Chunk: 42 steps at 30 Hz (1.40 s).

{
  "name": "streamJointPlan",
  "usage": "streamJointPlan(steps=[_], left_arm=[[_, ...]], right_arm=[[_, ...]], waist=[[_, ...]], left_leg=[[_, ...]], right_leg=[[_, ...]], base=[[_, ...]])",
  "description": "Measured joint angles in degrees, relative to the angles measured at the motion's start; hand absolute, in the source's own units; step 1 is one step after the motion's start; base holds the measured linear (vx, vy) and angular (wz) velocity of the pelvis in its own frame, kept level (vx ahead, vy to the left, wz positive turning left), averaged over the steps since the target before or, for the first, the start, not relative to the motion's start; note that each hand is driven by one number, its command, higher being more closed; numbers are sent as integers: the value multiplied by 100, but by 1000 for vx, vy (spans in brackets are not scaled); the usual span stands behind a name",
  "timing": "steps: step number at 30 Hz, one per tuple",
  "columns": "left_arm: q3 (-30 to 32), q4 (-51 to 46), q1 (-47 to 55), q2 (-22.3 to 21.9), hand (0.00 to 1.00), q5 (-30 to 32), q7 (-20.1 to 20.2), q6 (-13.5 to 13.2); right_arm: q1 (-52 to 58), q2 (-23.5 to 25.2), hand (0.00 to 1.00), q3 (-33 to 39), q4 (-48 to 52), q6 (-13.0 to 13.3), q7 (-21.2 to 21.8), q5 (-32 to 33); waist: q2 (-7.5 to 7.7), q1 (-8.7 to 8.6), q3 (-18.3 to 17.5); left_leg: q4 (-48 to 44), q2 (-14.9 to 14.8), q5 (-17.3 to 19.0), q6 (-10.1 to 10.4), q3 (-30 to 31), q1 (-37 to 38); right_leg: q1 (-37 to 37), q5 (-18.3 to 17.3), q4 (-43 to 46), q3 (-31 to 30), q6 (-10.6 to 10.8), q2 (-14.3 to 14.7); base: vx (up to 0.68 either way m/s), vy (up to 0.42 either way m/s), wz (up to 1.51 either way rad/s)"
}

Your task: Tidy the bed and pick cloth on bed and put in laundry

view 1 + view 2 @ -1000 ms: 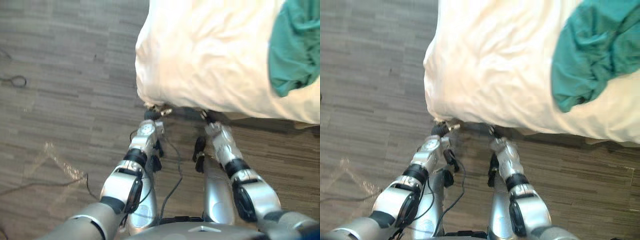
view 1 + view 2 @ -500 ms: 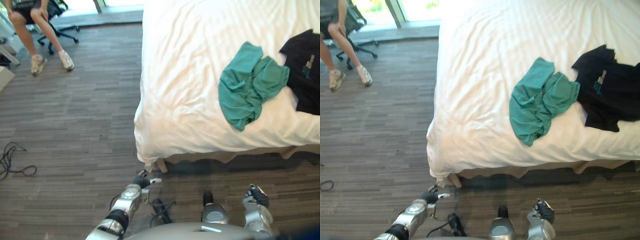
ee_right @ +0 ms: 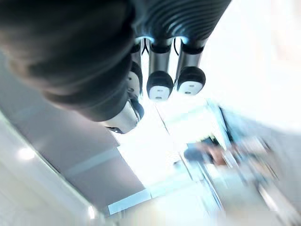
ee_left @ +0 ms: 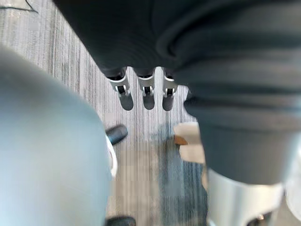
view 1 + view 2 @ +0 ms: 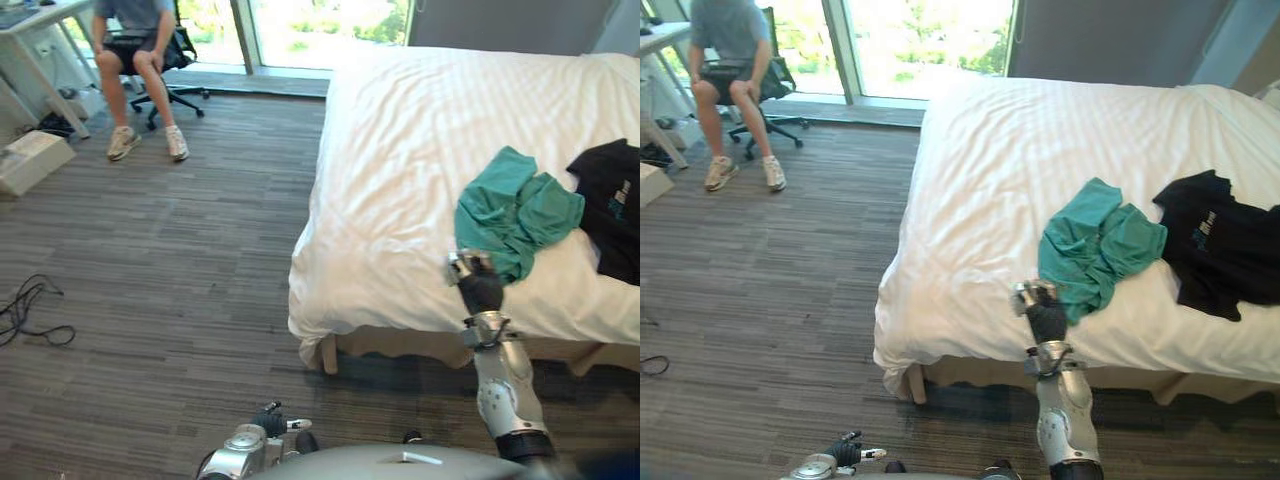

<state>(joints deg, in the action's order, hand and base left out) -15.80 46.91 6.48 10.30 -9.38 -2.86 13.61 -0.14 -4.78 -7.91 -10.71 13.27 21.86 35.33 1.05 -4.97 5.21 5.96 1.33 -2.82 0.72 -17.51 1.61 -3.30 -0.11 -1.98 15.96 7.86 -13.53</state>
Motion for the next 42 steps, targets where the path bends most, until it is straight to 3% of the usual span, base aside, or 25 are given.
streamJointPlan(steps=[1, 3, 6, 9, 11, 13, 15, 20, 25, 29, 33, 38, 39, 42], left_arm=[[-7, -34, -55, -17, 0, 0, -25, -3], [-12, -86, -483, -105, 0, -69, -214, -5], [27, -34, -1836, -33, 0, -400, -482, -108], [277, 195, -2953, 8, 0, -694, -612, -398], [338, 280, -3357, 11, 0, -813, -662, -564], [405, 383, -3815, -18, 0, -993, -890, -746], [531, 379, -3922, -135, 0, -1105, -1098, -805], [1056, 86, -3926, -558, 0, -1253, -1598, -800], [1370, -279, -3643, -726, 0, -1245, -1756, -756], [1520, -350, -3549, -654, 0, -1245, -1754, -762], [1589, -412, -3449, -669, 0, -1243, -1708, -794], [1496, -393, -2978, -667, 0, -1231, -1683, -843], [1355, -340, -2827, -677, 0, -1188, -1585, -935], [1237, -217, -2491, -692, 0, -1115, -1468, -1078]], right_arm=[[-147, -28, 100, -176, -64, -13, -7, -1], [-1038, -51, 100, -580, -377, -26, -167, -1], [-3070, -44, 100, -545, -1267, 27, -836, 2], [-4307, -53, 100, -187, -1810, 116, -1239, 244], [-4619, -95, 100, -53, -1942, 237, -1376, 424], [-4761, -85, 100, -106, -1804, 567, -1415, 616], [-4714, -26, 100, -190, -1649, 729, -1484, 626], [-4328, 180, 100, -145, -986, 1148, -1635, 709], [-3481, 180, 100, 275, -444, 1479, -1545, 1001], [-2780, 156, 100, 736, -254, 1544, -1346, 1642], [-1671, 147, 100, 1883, -835, 1493, -1352, 2504], [-582, 131, 100, 2192, -960, 1251, -1286, 2562], [-358, 132, 0, 2198, -1154, 1066, -1284, 2350], [-74, 216, 0, 2200, -1737, 700, -1287, 1628]], waist=[[-33, 33, 21], [-167, 216, 441], [-284, 337, 1532], [-279, 451, 2184], [-286, 480, 2215], [-308, 450, 2247], [-313, 447, 2253], [-297, 432, 2301], [-284, 436, 2357], [-240, 426, 2364], [-206, 367, 2379], [-121, 184, 2370], [-103, 159, 2359], [9, 156, 2172]], left_leg=[[-2, -15, -3, 6, 41, -114], [-13, 25, -68, 28, 187, -522], [-39, -28, -451, 35, 288, -1316], [-116, -103, -702, -148, 287, -1902], [-258, -118, -736, -198, 287, -2355], [-516, -127, -752, -230, 288, -2864], [-776, -137, -713, -281, 273, -3082], [-1458, -294, -244, -244, 222, -3733], [-1587, -475, -190, -236, -69, -3738], [-1731, -604, -45, -249, -330, -3658], [-2090, -780, 266, -229, -515, -3519], [-2309, -973, 646, -115, -743, -2937], [-2306, -1015, 731, -60, -798, -2671], [-2230, -1060, 826, 27, -871, -2318]], right_leg=[[150, -1, 60, -18, -2, -15], [703, -6, 340, -116, -13, -52], [1533, 150, 641, -110, -153, -23], [2076, 374, 724, -109, -207, 47], [2490, 395, 796, -111, -206, 38], [2946, 396, 939, -128, -206, -6], [3200, 322, 1190, -244, -265, -55], [4029, -182, 2171, -433, -335, -103], [4105, -214, 2181, -596, -423, 5], [4027, -44, 1964, -786, -428, 139], [3788, 38, 1811, -964, -395, 257], [3281, -65, 1796, -1168, -393, 366], [3050, -145, 1796, -1195, -407, 404], [2773, -284, 1796, -1220, -411, 453]], base=[[-83, 28, 0], [-107, 43, 2], [-168, 23, 29], [-87, -32, 13], [2, -34, 12], [44, -21, 6], [41, -27, -5], [-31, -39, -3], [-42, -16, -16], [22, -13, -40], [74, -28, -33], [104, -22, -40], [91, -20, -23], [146, -42, -16]])
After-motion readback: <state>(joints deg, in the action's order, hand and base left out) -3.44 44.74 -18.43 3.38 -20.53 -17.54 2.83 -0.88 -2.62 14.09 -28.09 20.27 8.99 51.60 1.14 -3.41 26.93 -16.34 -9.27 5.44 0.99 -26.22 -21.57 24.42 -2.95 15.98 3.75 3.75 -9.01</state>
